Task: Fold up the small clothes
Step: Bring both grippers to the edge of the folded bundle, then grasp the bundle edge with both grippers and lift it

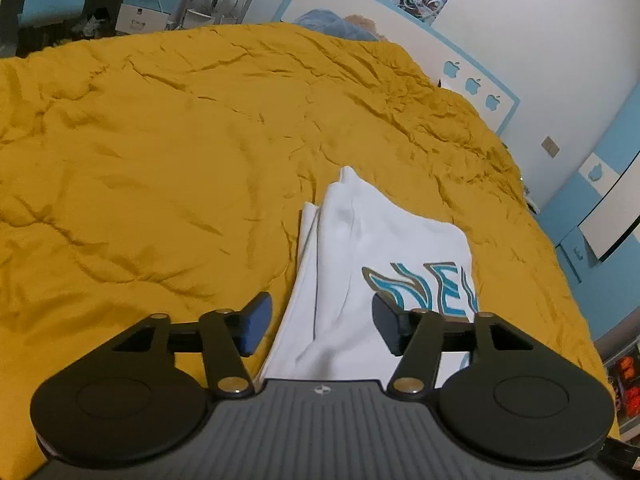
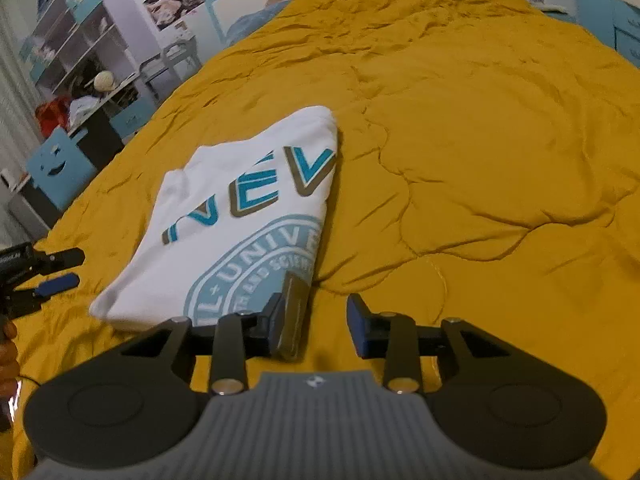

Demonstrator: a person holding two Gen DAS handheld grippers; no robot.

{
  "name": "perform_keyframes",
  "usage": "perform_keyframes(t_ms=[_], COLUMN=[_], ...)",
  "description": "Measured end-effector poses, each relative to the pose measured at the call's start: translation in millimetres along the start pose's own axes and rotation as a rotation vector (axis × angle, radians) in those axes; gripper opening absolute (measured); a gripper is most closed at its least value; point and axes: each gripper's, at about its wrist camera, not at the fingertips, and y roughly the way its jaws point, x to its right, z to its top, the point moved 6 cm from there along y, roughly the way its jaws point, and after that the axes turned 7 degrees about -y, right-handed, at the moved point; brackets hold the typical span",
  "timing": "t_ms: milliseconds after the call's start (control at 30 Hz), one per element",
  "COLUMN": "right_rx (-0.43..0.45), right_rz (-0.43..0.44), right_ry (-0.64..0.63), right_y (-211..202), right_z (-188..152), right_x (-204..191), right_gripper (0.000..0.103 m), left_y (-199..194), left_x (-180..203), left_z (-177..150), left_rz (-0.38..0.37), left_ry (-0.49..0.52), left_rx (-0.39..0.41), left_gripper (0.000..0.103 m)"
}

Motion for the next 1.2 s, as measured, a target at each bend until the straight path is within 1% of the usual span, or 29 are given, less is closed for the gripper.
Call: perform_keyframes(t_ms=[67, 100, 133, 267, 300, 367, 467, 500, 633, 767, 867, 933, 1000, 1033, 1067, 1100, 1133, 1200], right_rx=[0.004, 0.008, 0.012, 0.02, 0.02, 0.019, 0.014, 0.014, 0.013, 0.006, 0.001, -0.009, -0.022, -0.026, -0.03, -0.032, -0.036, -0.042], right_rz=[0.011, 0.017, 0.02, 0.027, 0.037, 0.062, 0.13, 0.139, 0.138, 0.174, 0.185, 0.211, 0.267, 0.285, 0.288, 0.282, 0.276, 0.285], right_ry=[0.029, 0.042, 0.05, 0.071, 0.08, 0.11, 0.201, 0.218, 0.239, 0.294, 0.338, 0.381, 0.428, 0.441, 0.443, 0.437, 0.431, 0.444], right_y=[6.2, 10.7, 13.9, 29.8, 34.2, 42.7, 57.6, 62.2, 83.9, 104.8, 119.3, 130.1, 140.6, 145.1, 148.4, 153.3, 158.5, 167.6], right_z=[3.7, 6.4, 9.0, 19.4, 22.1, 27.2, 36.3, 39.2, 51.2, 58.3, 62.0, 65.3, 69.6, 71.6, 73.2, 75.7, 78.3, 81.8], right_x=[3.7, 5.4, 6.9, 10.0, 10.7, 12.0, 16.4, 17.1, 21.7, 28.5, 35.1, 40.3, 43.6, 44.2, 44.4, 45.1, 45.3, 45.6], right_gripper=[0.034, 0.038, 0.04, 0.044, 0.045, 0.046, 0.048, 0.049, 0.049, 0.05, 0.05, 0.05, 0.05, 0.05, 0.049, 0.045, 0.043, 0.039], left_y=[9.7, 13.8, 19.3, 39.5, 45.5, 56.1, 70.4, 75.7, 93.5, 115.1, 132.2, 142.3, 151.7, 156.1, 160.2, 164.1, 167.4, 171.8], left_x=[-0.5, -0.8, -0.9, -4.8, -7.1, -12.5, -22.2, -25.7, -31.4, -33.2, -33.7, -33.8, -33.8, -34.4, -35.6, -36.0, -35.9, -33.4], left_z=[3.1, 4.6, 6.0, 11.4, 13.5, 16.8, 22.5, 24.8, 30.1, 30.3, 32.3, 35.4, 39.6, 41.7, 43.8, 45.4, 46.6, 46.5], left_rz=[0.0, -0.001, -0.006, -0.05, -0.058, -0.075, -0.114, -0.126, -0.164, -0.202, -0.244, -0.258, -0.263, -0.265, -0.264, -0.266, -0.267, -0.27], left_ry=[0.003, 0.004, 0.003, -0.026, -0.041, -0.07, -0.123, -0.14, -0.16, -0.183, -0.209, -0.208, -0.204, -0.208, -0.214, -0.219, -0.223, -0.225], left_rx=[-0.009, -0.015, -0.023, -0.049, -0.055, -0.067, -0.087, -0.094, -0.119, -0.159, -0.178, -0.198, -0.209, -0.215, -0.216, -0.216, -0.217, -0.216], left_gripper=[0.07, 0.07, 0.07, 0.079, 0.079, 0.079, 0.079, 0.079, 0.079, 0.079, 0.079, 0.075, 0.069, 0.068, 0.065, 0.06, 0.058, 0.046])
